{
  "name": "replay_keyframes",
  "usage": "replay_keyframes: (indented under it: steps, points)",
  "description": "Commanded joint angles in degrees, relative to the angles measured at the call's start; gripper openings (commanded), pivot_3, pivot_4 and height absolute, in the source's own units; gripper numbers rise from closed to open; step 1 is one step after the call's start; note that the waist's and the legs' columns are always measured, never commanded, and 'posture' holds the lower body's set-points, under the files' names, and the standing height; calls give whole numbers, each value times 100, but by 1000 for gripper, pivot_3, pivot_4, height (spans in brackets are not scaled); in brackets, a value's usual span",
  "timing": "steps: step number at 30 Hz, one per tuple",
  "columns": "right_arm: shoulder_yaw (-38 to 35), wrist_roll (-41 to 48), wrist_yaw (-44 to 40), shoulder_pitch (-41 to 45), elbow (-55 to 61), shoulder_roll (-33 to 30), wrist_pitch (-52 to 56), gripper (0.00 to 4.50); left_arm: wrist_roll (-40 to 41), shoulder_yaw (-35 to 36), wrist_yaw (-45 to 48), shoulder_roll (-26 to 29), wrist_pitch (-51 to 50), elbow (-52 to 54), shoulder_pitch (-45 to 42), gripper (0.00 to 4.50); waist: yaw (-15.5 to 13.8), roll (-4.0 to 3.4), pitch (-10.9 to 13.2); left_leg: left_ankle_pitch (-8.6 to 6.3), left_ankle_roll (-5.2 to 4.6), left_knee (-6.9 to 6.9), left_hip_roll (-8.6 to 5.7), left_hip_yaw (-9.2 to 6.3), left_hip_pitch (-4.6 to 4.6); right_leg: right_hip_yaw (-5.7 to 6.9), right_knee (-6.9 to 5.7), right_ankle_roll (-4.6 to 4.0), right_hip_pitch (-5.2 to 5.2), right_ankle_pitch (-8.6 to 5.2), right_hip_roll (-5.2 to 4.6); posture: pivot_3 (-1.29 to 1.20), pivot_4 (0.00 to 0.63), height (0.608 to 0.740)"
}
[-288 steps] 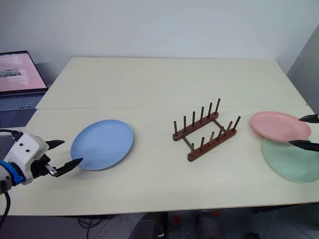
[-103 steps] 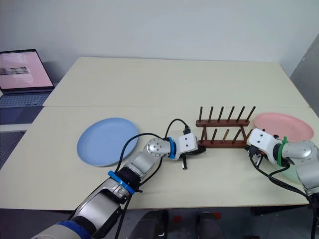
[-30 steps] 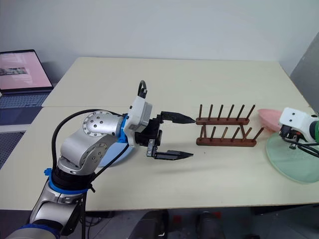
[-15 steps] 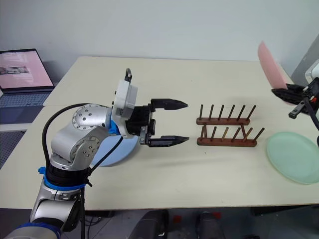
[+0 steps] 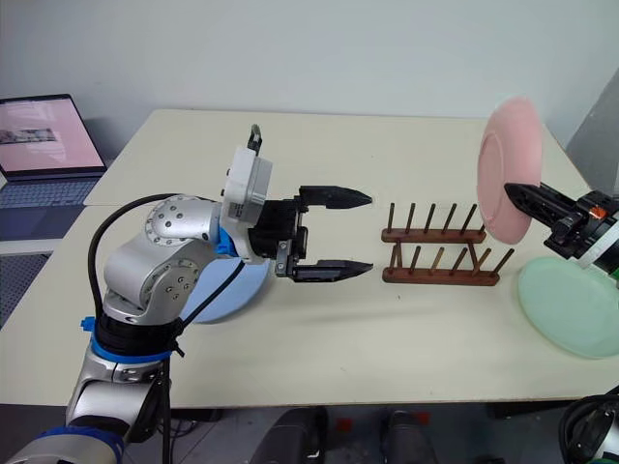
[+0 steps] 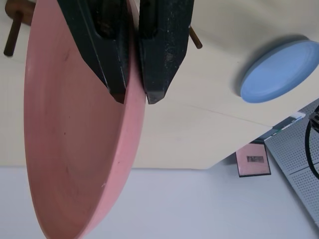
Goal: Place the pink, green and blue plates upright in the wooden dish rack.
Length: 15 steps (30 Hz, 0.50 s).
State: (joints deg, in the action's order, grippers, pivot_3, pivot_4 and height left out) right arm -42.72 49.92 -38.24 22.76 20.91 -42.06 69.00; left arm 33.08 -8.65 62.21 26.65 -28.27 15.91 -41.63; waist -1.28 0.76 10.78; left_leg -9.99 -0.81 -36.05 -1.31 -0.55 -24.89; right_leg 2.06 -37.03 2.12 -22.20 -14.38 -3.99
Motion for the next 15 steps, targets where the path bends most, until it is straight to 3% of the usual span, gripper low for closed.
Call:
replay_keyframes:
  steps: [1,14,15]
  points:
    - [-123,272,71,44,-197,-176,-83,15,27,-26,59,-64,84,82,-128,4500,4,0,0,0,0,0,0,1,0,-1,-1,0,0,0,0,0,150,740]
    - [431,257,62,141,-1329,-467,-367,15,-95,-137,65,-246,181,0,-105,4500,5,0,0,0,-2,0,0,3,0,-1,0,7,-1,-1,5,0,150,740]
    - [448,231,102,145,-1329,-469,-420,296,-104,-144,64,-251,188,0,-99,4500,4,0,0,0,-2,1,0,3,0,-1,0,7,-1,-1,5,0,150,740]
